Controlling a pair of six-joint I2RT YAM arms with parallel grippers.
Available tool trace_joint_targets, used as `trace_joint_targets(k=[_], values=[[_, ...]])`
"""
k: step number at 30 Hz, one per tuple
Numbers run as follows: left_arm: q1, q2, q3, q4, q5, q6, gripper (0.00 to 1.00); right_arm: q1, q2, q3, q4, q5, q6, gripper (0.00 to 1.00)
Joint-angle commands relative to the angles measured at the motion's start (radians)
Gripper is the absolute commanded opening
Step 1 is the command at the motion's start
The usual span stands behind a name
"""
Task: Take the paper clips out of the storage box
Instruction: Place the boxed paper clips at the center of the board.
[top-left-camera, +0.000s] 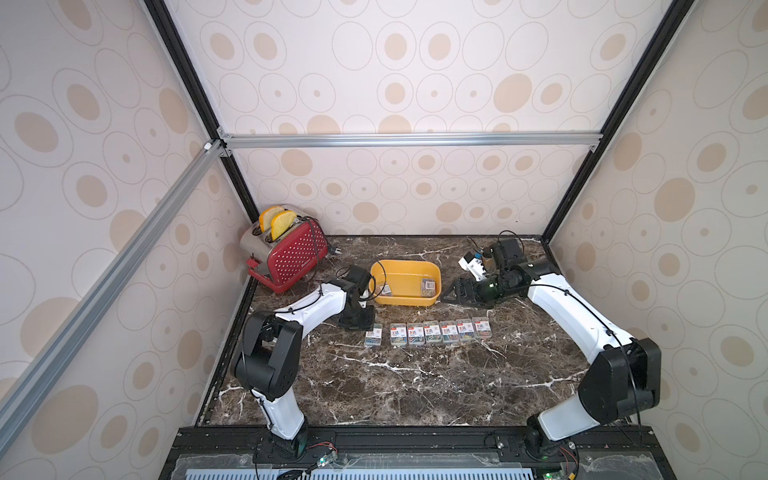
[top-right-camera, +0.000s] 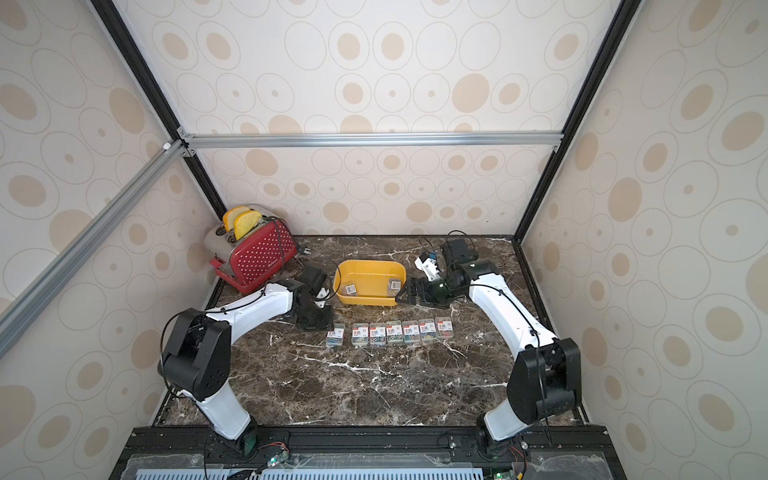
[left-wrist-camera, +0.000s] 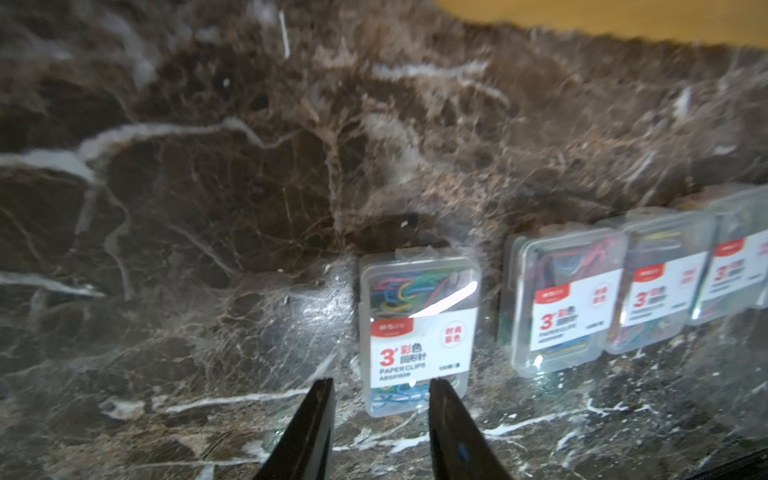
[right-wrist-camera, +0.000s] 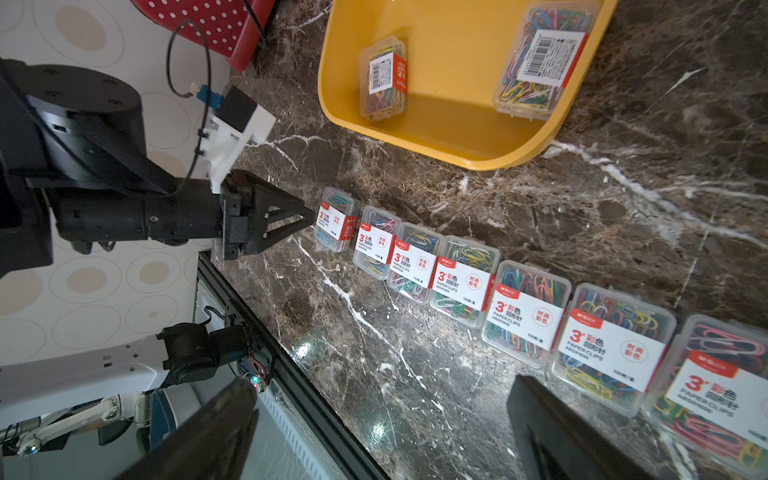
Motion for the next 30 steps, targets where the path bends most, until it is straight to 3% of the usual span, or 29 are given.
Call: trace_joint_targets(k=[1, 9, 20, 30], values=[[0.002, -0.011, -0.024, 0.041, 0.009, -0.032, 0.43, -0.003, 0.013, 0.012, -0.012, -0.009, -0.016, 1.00], [0.001, 0.019, -0.033, 0.085, 0.034, -0.031, 0.42, -0.003, 0.020, 0.006, -0.001, -0.019, -0.011, 1.00], [-0.017, 0.015, -0.113, 0.213, 0.091, -0.086, 0.30, -0.003, 0.022, 0.001, 0.002, -0.030, -0.007, 1.00], [-0.033, 0.022, -0.109, 0.223, 0.091, -0.094, 0.29, -0.002, 0.019, -0.005, 0.006, -0.034, -0.003, 1.00]])
